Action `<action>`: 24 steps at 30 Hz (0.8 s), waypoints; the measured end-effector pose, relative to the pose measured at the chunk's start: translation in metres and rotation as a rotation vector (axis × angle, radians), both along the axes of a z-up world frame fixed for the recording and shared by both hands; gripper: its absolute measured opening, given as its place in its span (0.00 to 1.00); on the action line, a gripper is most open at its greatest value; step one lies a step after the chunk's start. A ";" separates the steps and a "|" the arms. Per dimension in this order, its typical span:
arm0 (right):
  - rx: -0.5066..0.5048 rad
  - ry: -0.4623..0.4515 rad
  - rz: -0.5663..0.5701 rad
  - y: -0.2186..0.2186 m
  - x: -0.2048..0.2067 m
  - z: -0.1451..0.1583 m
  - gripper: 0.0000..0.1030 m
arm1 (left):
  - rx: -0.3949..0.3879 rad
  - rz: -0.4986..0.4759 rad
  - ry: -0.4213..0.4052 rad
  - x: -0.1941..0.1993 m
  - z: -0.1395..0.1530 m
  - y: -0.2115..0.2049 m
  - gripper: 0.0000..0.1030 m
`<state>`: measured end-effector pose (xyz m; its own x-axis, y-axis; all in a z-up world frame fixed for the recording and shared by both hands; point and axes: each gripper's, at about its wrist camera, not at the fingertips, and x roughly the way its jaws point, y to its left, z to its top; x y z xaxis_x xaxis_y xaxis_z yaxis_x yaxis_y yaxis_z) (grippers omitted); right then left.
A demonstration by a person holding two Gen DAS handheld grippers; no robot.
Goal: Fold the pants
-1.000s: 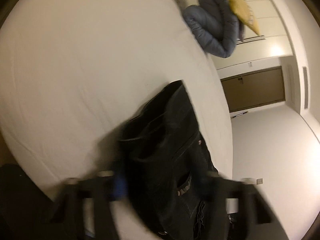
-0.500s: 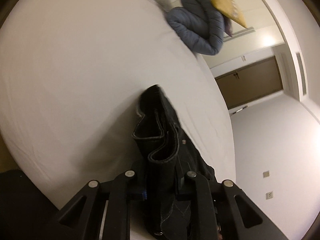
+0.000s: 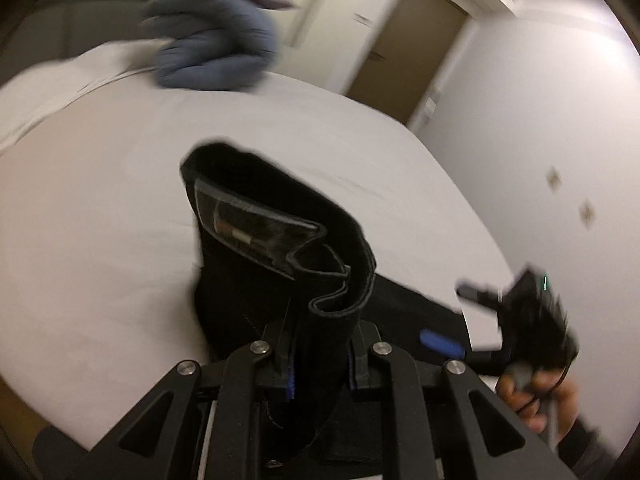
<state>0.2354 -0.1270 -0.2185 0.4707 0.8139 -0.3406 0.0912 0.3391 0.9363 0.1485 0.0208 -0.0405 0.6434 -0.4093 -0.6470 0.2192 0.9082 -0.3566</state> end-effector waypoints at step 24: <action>-0.501 0.018 0.156 -0.043 -0.034 0.005 0.25 | 0.539 -0.431 -0.046 -0.082 -0.073 -0.184 0.17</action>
<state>0.2009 -0.1700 -0.2130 0.3469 0.6089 -0.7134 0.0186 0.7560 0.6543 0.0667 -0.1630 -0.1138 0.5267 -0.2641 -0.8080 0.6048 0.7843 0.1379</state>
